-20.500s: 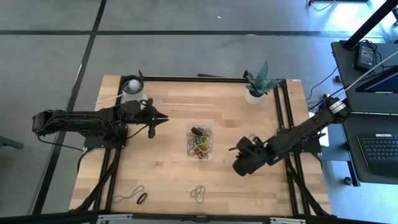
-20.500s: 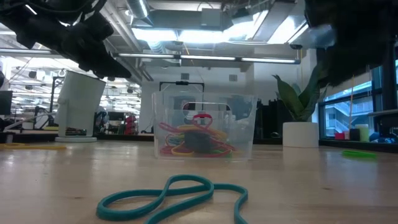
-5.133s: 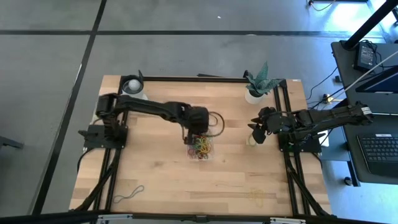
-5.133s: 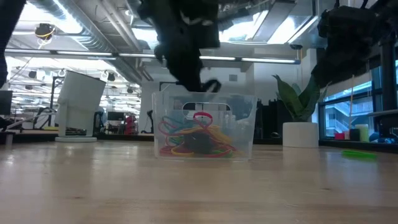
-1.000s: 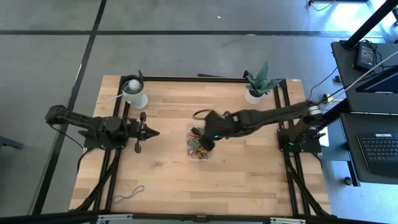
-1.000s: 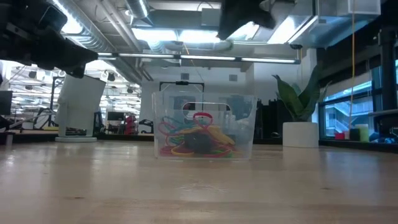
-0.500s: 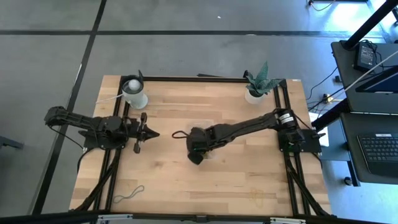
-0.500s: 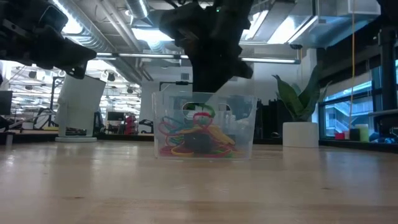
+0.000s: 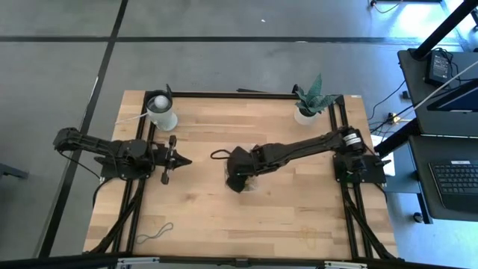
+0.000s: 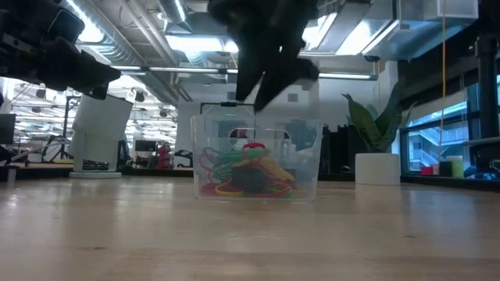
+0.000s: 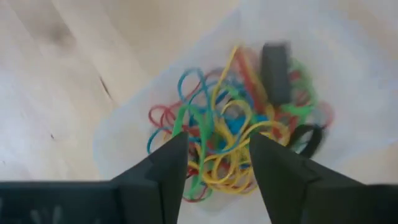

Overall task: Pick and place rubber bands into bin
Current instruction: Put the blue rubber band into the transparent bin

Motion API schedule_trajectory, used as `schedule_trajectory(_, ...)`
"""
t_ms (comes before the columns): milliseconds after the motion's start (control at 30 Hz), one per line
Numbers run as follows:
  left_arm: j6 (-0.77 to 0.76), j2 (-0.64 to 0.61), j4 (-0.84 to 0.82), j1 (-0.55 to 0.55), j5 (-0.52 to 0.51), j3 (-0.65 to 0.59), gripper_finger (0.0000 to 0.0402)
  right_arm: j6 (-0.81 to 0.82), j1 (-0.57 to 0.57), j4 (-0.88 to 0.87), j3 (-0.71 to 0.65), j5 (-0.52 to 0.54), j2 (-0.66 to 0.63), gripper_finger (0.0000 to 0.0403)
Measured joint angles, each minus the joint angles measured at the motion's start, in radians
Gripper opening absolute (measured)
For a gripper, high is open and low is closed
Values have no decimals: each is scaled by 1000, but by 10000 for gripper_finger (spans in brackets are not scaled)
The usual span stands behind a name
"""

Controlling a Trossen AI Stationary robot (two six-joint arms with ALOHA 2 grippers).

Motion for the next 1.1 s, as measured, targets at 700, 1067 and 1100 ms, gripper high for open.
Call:
schedule_trajectory(700, -224, 640, -325, -227, -189, 487, 2, 104, 137, -176, -448, 214, -480, 130)
schedule_trajectory(1067, -632, 1087, -706, -404, -241, 894, 2, 262, 339, 207, -971, 154, -866, 130)
schedule_trajectory(1100, -687, 1119, -745, -421, -230, 924, 2, 284, 346, 219, -995, 148, -882, 130)
